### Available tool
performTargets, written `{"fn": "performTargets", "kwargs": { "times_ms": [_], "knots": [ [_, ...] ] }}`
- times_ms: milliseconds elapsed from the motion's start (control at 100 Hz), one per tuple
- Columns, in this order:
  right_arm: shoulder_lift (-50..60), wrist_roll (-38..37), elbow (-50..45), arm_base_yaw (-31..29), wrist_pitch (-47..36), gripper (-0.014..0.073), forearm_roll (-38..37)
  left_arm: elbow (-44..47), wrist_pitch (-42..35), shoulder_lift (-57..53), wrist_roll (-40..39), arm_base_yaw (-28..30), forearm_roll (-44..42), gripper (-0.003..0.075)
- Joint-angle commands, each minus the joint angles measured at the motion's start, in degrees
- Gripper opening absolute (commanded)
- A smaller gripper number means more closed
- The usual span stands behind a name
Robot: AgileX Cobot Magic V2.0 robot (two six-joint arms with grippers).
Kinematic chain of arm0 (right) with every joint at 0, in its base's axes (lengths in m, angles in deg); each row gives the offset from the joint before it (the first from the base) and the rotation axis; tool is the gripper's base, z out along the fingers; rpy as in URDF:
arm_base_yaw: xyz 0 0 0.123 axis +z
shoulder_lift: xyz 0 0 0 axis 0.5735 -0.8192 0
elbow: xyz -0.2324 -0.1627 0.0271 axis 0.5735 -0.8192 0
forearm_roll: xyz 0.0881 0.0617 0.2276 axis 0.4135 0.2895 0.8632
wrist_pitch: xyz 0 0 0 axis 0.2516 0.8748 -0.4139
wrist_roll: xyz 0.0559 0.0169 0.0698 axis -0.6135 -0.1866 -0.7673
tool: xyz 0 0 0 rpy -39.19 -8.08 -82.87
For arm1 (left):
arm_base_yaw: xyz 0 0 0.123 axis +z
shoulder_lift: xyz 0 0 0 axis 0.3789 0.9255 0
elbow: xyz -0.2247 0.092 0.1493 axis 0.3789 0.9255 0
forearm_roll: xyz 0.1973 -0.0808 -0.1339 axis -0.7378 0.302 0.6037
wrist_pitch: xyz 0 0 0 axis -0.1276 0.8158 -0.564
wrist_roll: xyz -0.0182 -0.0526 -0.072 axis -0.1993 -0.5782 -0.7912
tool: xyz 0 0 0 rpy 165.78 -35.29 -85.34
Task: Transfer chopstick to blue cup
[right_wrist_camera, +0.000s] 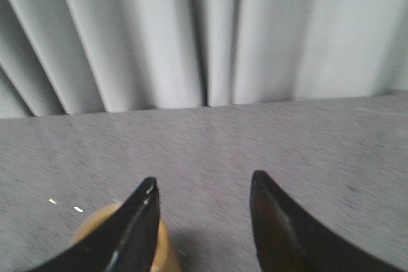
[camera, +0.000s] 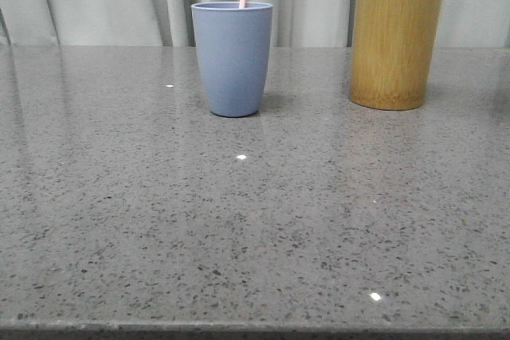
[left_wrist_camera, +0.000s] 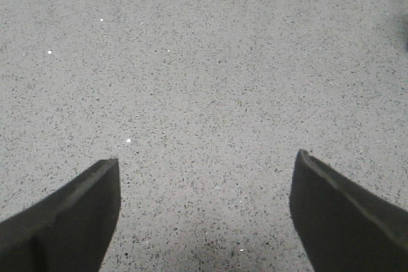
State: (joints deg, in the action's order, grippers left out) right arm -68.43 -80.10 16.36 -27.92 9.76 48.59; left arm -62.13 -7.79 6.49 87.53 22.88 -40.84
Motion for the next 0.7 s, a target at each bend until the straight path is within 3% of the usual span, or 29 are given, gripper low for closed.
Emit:
{"fn": "performTargets", "kwargs": {
  "times_ms": [0, 430, 690],
  "knots": [
    [6.6, 0.9, -2.3, -1.6, -0.5, 0.0356, -3.6, -1.4, -3.7, 0.2, -0.5, 0.1, 0.2, 0.0537],
    [31.7, 1.0, -25.4, -1.8, 6.7, 0.0356, -5.1, -1.4, -3.5, 0.2, -0.5, 0.1, 0.2, 0.0537],
    [43.7, 2.2, -31.7, -1.8, 14.7, 0.0356, -4.6, -1.4, -3.5, 0.2, -0.5, 0.1, 0.2, 0.0537]
  ]
}}
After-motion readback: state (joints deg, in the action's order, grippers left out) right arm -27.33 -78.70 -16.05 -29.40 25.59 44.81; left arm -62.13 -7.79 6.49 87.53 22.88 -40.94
